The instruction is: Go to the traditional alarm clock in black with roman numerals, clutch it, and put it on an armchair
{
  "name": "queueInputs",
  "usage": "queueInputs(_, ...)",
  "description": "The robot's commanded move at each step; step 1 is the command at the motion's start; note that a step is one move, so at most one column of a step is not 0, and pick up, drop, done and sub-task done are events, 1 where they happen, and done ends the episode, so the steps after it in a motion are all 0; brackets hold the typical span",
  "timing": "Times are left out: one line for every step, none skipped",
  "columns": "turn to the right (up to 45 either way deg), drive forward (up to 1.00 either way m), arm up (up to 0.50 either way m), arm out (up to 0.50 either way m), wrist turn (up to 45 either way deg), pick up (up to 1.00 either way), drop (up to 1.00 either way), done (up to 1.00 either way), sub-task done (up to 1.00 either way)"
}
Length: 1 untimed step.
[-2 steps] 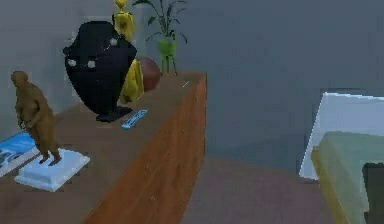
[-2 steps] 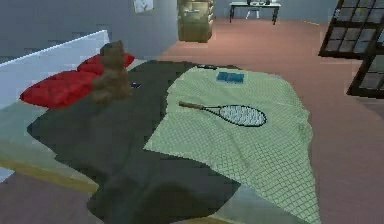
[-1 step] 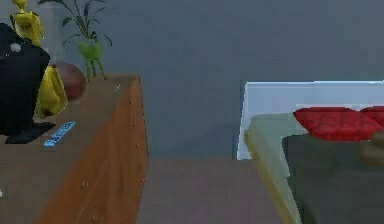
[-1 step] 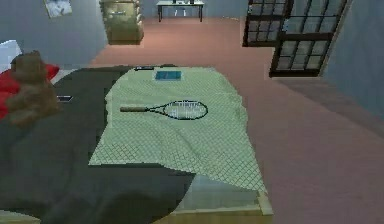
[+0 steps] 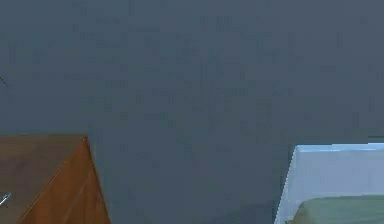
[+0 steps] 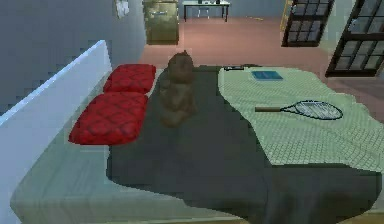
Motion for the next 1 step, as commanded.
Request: queueInputs(9.0, 0.0, 0.0, 0.0, 0.0, 0.0, 0.0, 0.0, 0.0)
